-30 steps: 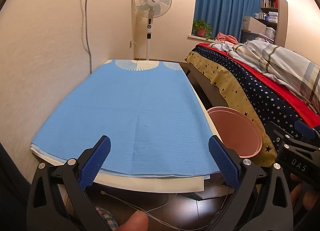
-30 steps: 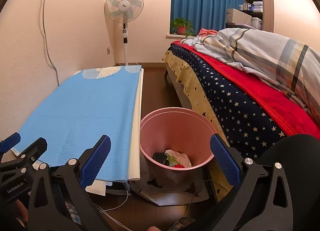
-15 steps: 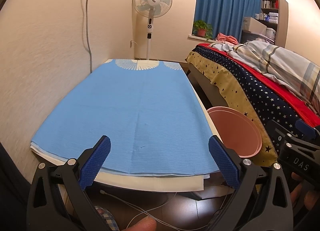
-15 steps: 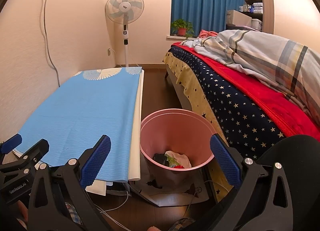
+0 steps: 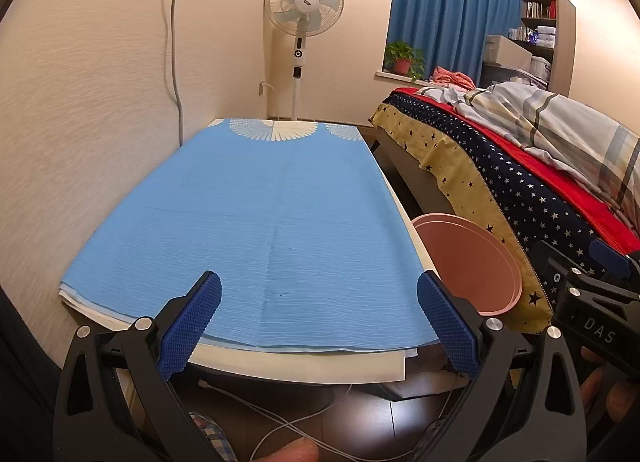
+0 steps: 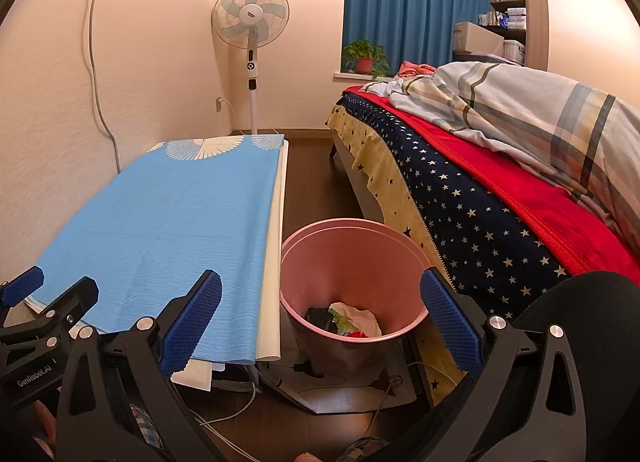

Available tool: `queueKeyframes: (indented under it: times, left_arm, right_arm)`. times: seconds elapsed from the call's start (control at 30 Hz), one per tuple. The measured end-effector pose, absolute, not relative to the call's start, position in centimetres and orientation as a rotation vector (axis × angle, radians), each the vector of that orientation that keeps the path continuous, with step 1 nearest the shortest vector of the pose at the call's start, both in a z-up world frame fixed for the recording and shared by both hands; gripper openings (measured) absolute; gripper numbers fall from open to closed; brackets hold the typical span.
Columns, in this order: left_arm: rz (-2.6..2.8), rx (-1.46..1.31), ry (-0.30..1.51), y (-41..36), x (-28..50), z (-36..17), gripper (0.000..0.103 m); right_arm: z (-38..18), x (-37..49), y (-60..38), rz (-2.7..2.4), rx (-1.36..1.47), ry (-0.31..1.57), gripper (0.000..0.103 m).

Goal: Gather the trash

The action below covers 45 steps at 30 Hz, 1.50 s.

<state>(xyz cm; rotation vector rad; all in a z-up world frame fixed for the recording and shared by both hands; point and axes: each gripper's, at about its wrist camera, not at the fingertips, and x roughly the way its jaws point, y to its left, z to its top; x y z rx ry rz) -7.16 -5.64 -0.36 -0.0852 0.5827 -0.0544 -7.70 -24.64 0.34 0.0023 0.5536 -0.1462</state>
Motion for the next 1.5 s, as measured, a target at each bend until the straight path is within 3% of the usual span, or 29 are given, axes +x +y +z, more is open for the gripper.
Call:
queueKeyframes:
  times: [1.5]
  left_arm:
    - [-0.058, -0.089, 0.579, -5.18, -7.41, -0.28, 0.095]
  right_arm:
    - [0.25, -7.75, -24.63, -0.145, 0.002, 0.552, 0.098]
